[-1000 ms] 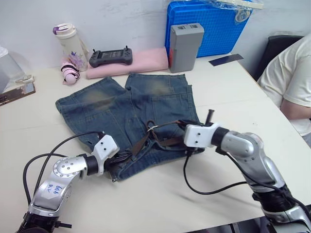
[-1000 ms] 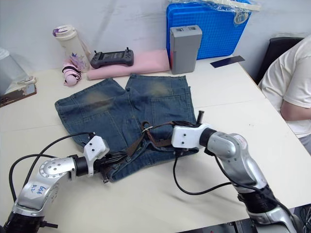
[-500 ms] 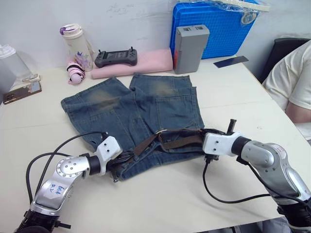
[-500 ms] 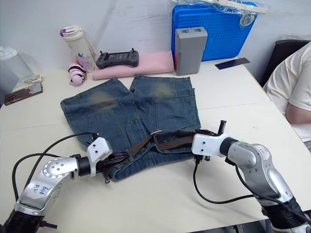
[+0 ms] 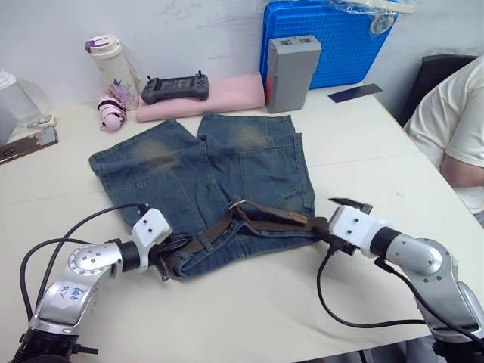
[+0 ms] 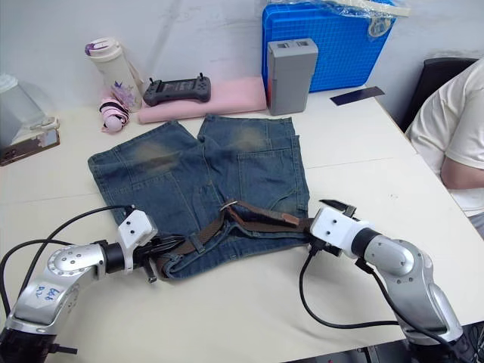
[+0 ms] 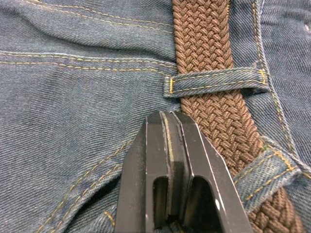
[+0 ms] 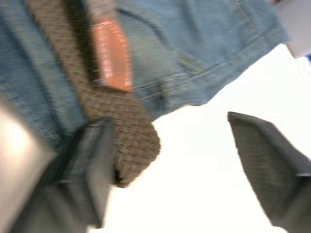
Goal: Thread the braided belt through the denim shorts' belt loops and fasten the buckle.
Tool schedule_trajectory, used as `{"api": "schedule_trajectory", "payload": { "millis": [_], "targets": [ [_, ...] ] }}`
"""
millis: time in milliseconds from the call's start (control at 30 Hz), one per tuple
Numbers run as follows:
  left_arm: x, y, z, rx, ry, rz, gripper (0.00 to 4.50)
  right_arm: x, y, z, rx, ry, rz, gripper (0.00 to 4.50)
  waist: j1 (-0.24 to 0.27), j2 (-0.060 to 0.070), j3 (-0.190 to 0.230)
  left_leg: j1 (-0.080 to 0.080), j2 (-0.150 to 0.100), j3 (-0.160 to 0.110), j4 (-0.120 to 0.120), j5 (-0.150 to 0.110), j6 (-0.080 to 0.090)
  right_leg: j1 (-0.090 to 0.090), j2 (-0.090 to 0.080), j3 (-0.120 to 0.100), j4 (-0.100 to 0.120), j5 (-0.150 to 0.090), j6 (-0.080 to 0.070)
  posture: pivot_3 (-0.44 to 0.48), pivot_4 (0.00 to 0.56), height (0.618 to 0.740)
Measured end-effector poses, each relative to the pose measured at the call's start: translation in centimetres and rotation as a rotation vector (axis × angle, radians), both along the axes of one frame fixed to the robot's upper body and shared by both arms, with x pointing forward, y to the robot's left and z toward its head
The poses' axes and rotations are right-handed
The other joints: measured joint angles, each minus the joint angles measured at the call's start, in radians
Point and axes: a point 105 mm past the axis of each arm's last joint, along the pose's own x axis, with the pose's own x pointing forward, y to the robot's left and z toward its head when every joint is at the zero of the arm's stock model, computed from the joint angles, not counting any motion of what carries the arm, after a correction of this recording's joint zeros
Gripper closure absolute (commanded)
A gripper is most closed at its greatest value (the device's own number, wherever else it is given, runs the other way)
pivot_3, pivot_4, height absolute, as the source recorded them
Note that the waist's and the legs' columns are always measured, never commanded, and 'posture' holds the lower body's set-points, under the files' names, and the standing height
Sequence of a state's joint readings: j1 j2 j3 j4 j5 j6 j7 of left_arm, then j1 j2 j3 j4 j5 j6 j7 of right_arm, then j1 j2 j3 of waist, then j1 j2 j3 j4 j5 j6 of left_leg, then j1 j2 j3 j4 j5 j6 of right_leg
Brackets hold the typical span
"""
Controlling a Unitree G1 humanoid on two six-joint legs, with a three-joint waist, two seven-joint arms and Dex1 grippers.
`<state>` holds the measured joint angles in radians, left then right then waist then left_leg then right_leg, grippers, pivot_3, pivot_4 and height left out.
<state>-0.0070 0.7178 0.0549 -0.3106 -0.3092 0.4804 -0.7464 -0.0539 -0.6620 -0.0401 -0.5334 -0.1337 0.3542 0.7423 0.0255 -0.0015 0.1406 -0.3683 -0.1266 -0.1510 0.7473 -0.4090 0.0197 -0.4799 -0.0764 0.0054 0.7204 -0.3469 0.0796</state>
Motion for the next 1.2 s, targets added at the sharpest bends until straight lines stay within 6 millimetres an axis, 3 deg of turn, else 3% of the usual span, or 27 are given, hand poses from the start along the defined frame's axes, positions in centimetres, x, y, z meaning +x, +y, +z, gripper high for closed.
{"api": "schedule_trajectory", "payload": {
  "millis": [133,200,300,400,567,667,867,933,1033,1200],
  "targets": [
    [-0.1,0.0,0.1,-0.003,0.000,0.000,4.50,-2.8,5.1,2.2,0.068,-0.055,0.254,0.03,0.000,0.001,0.003,0.000,0.001,0.000,-0.003,0.000,-0.001,0.000,0.000,0.000,-0.001,0.000,0.000,0.000,0.150,0.676],
    [-0.1,0.0,0.1,-0.004,0.000,-0.004,4.50,-4.2,7.4,1.7,0.065,-0.052,0.354,0.03,0.001,0.000,0.004,0.000,0.001,0.000,-0.003,0.000,-0.001,0.000,0.000,-0.001,-0.003,0.000,0.000,0.000,0.150,0.676],
    [-0.1,0.0,0.2,-0.004,-0.002,-0.004,4.50,-3.9,8.0,0.0,-0.018,-0.086,0.342,0.03,0.001,-0.002,0.004,0.000,0.000,0.000,-0.003,0.001,0.000,0.001,0.000,0.000,-0.005,0.001,0.001,0.000,0.150,0.676],
    [-0.1,0.1,0.2,-0.004,-0.003,-0.002,4.50,-2.6,7.4,-2.2,-0.147,-0.144,0.279,0.03,0.001,-0.002,0.004,0.000,0.000,0.000,-0.003,0.001,0.000,0.000,0.000,0.000,-0.005,0.001,0.001,0.000,0.150,0.676],
    [-0.2,0.2,0.2,-0.005,0.000,0.005,4.50,-2.1,7.1,-3.4,-0.230,-0.237,0.254,0.03,-0.002,-0.002,0.004,0.001,0.001,0.000,-0.005,0.001,-0.001,0.000,0.001,0.000,-0.004,0.001,0.001,0.000,0.150,0.676],
    [-0.3,0.3,0.2,-0.004,0.000,0.009,4.50,-1.9,7.1,-3.7,-0.250,-0.275,0.248,0.72,-0.002,-0.003,0.004,0.001,0.001,0.000,-0.005,0.001,-0.001,0.001,0.001,0.000,-0.004,0.001,0.001,0.000,0.150,0.676],
    [-0.4,0.3,0.2,-0.003,0.000,0.009,4.50,-1.5,7.4,-4.7,-0.227,-0.259,0.215,3.34,-0.002,-0.003,0.004,0.001,0.000,0.000,-0.005,0.001,-0.001,0.000,0.001,0.000,-0.003,0.001,0.001,0.000,0.150,0.676],
    [-0.4,0.3,0.2,-0.003,-0.001,0.009,4.50,-1.4,7.4,-4.6,-0.220,-0.256,0.211,3.98,-0.002,-0.003,0.004,0.001,0.000,0.000,-0.005,0.001,-0.001,0.000,0.001,0.000,-0.003,0.001,0.001,0.000,0.150,0.676],
    [-0.4,0.3,0.2,-0.003,-0.002,0.010,4.50,-1.3,7.2,-4.6,-0.227,-0.251,0.209,3.98,-0.001,-0.003,0.004,0.001,0.000,0.000,-0.005,0.001,-0.001,0.000,0.001,0.000,-0.004,0.001,0.001,0.000,0.150,0.676],
    [-0.4,0.4,0.2,-0.003,-0.002,0.013,4.50,-1.2,7.1,-4.8,-0.233,-0.224,0.212,2.40,-0.002,-0.003,0.004,0.001,0.000,0.000,-0.005,0.001,-0.001,0.000,0.001,0.000,-0.004,0.001,0.001,0.000,0.150,0.676]
  ]
}}
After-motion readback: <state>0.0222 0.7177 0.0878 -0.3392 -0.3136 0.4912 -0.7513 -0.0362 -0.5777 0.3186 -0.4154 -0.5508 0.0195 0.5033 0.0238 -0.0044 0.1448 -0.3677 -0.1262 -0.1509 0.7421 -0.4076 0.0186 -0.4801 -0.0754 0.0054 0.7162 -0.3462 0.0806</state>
